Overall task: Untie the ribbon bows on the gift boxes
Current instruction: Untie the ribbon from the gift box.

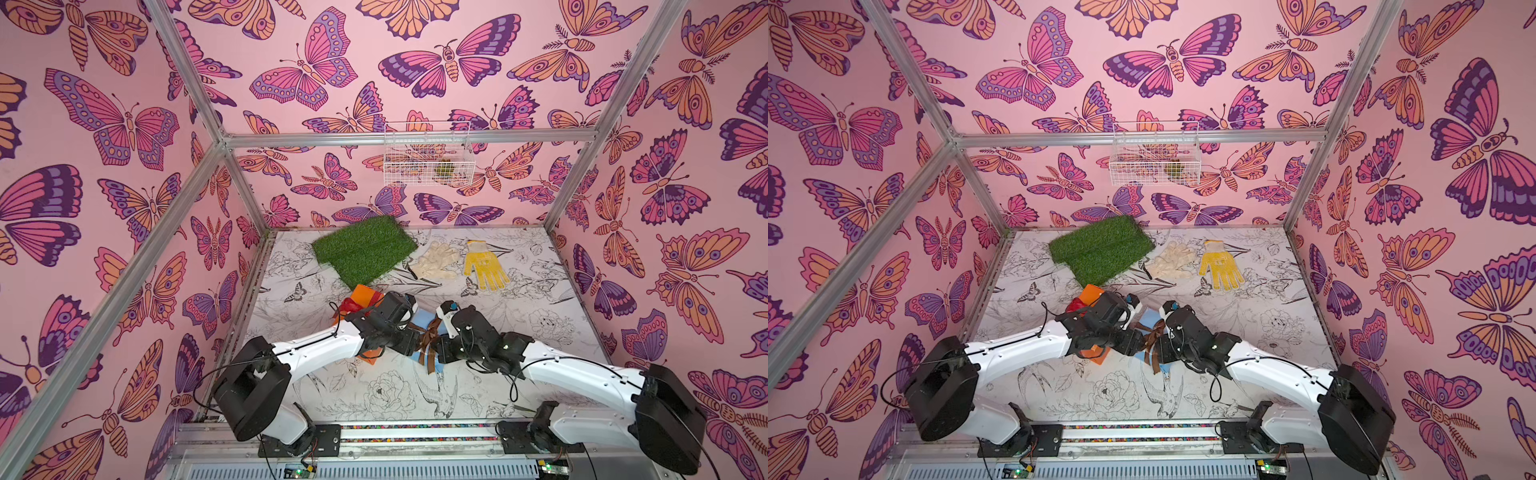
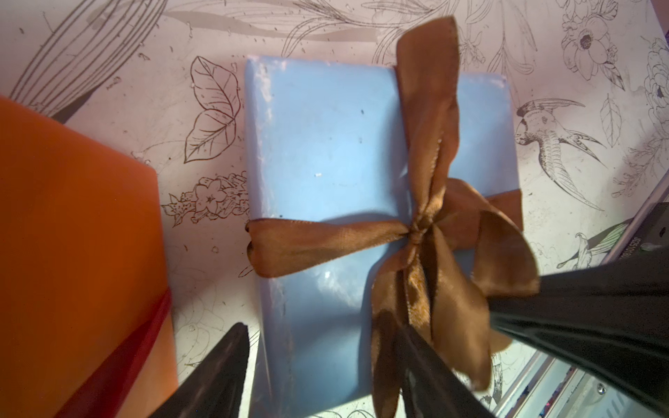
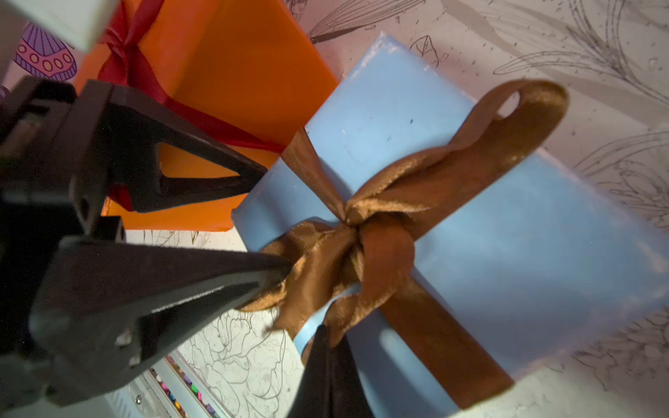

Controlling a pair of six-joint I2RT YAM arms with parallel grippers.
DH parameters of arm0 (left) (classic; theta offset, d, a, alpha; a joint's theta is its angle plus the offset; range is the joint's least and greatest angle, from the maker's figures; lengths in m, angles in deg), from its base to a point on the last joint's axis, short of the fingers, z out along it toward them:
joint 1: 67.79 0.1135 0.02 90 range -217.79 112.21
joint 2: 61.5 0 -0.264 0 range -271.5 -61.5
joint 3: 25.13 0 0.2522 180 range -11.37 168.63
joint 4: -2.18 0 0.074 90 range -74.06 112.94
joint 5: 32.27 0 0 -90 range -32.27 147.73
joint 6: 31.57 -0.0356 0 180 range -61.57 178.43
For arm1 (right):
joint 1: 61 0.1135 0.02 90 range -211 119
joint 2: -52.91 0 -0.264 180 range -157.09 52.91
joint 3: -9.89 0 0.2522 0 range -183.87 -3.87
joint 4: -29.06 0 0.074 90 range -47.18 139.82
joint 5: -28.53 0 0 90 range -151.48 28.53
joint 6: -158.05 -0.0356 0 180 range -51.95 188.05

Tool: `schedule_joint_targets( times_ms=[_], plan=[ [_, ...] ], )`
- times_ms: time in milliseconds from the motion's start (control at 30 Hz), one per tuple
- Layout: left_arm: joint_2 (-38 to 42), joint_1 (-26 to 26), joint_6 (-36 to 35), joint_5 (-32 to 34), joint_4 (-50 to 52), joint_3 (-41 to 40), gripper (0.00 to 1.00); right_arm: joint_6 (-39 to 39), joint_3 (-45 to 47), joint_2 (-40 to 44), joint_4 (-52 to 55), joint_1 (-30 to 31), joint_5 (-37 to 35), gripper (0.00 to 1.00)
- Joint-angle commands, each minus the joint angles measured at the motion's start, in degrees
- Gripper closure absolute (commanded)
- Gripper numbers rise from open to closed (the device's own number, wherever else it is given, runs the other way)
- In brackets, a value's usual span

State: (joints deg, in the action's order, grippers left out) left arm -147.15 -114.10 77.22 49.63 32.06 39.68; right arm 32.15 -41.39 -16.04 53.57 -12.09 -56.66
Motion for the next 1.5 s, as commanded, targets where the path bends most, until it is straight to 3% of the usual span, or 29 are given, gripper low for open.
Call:
schedule_joint_targets(
  times_ms=[0, 267, 700, 1133, 1467],
  plan=[
    [-1.6, 0.1, 0.4, 1.4, 0.3, -1.6, 0.34, 1.8, -2.1, 1.9, 5.7, -0.5, -2.0, 1.0],
    [-2.2, 0.1, 0.4, 1.6, 0.1, -1.7, 0.34, 4.0, -3.8, 4.5, 12.2, -2.4, -3.9, 1.0],
    [-3.0, 0.2, 0.4, 1.7, 0.1, -2.3, 0.34, 12.8, -9.5, 6.2, 19.7, -14.7, -0.3, 1.0],
    [-3.6, 0.2, 0.5, 1.5, 0.1, -2.4, 0.34, 17.6, -12.7, 6.0, 21.7, -23.0, 2.0, 1.0],
    [-1.8, 0.3, 1.3, -0.2, 0.1, -2.1, 0.35, 18.8, -13.6, 5.5, 21.3, -25.1, 3.9, 1.0]
  ],
)
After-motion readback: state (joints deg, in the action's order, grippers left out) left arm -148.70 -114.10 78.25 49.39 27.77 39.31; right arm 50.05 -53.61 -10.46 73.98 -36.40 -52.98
